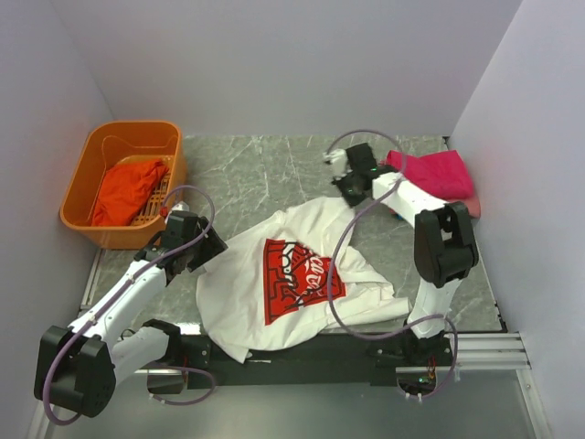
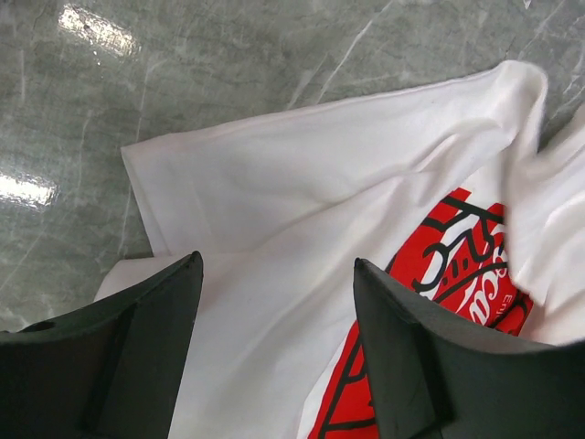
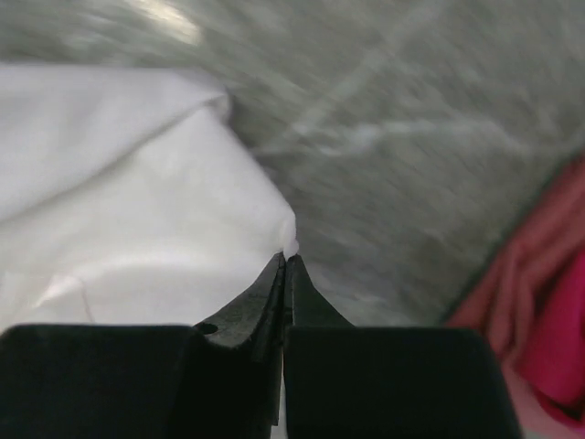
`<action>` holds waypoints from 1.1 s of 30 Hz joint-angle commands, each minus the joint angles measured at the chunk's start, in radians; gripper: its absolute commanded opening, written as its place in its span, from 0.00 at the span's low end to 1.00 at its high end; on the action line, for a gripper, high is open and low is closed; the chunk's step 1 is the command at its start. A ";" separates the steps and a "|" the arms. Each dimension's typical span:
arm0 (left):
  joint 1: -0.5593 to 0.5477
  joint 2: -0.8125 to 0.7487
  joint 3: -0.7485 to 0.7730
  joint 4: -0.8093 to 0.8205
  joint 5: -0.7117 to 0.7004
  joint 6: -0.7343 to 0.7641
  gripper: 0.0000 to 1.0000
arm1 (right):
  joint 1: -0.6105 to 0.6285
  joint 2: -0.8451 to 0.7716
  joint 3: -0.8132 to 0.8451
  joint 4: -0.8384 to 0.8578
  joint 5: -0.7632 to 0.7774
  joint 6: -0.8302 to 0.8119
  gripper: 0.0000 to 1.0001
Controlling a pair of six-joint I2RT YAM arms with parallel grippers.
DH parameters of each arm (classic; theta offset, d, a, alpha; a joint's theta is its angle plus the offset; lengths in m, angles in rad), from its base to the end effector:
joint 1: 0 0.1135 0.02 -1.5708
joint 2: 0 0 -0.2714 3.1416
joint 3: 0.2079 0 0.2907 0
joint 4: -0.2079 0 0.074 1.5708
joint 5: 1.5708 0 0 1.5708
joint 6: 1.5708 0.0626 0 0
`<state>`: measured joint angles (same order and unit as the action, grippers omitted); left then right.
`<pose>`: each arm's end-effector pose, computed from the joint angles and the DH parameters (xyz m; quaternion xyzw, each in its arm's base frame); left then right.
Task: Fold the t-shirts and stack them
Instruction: Flatten the tshirt out
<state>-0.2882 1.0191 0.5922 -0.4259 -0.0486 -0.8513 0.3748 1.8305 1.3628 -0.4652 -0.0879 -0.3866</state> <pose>0.2418 -0.0685 0.1787 -0.2682 0.8967 -0.1703 0.3080 0.4185 0.1705 0.1916 -0.3653 0.8756 0.0399 0.3135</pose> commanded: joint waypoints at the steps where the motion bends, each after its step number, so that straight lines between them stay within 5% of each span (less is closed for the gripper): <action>1: 0.004 -0.019 -0.003 0.035 0.016 0.015 0.72 | -0.040 -0.036 0.050 -0.010 0.068 0.046 0.00; 7: 0.004 -0.017 -0.002 0.033 0.016 0.017 0.72 | -0.021 -0.103 0.019 -0.059 -0.237 0.032 0.00; 10: 0.004 -0.024 -0.002 0.030 0.009 0.012 0.72 | 0.116 -0.261 -0.100 -0.087 -0.440 -0.101 0.00; 14: 0.006 -0.036 0.003 0.019 -0.008 0.011 0.72 | 0.453 -0.450 -0.296 -0.102 -0.391 -0.312 0.00; 17: 0.004 -0.057 0.004 0.012 -0.019 0.005 0.72 | 0.611 -0.317 -0.337 -0.209 -0.288 -0.348 0.00; 19: 0.004 -0.074 0.008 0.004 -0.023 0.005 0.72 | 0.622 -0.245 -0.334 -0.243 -0.296 -0.348 0.00; 20: 0.004 -0.079 0.009 0.000 -0.030 0.003 0.72 | 0.618 -0.214 -0.332 -0.250 -0.293 -0.342 0.08; 22: 0.004 -0.094 0.017 -0.013 -0.036 0.003 0.72 | 0.586 -0.227 -0.327 -0.259 -0.325 -0.344 0.44; 25: 0.006 -0.109 0.021 -0.022 -0.043 0.006 0.72 | 0.509 -0.304 -0.282 -0.282 -0.397 -0.351 0.65; 33: 0.006 -0.119 0.012 -0.001 0.015 0.024 0.72 | 0.383 -0.324 -0.175 -0.359 -0.616 -0.322 0.62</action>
<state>-0.2874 0.9176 0.5922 -0.4450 -0.0704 -0.8505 0.7471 1.5036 1.1744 -0.7799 -0.5789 -0.7261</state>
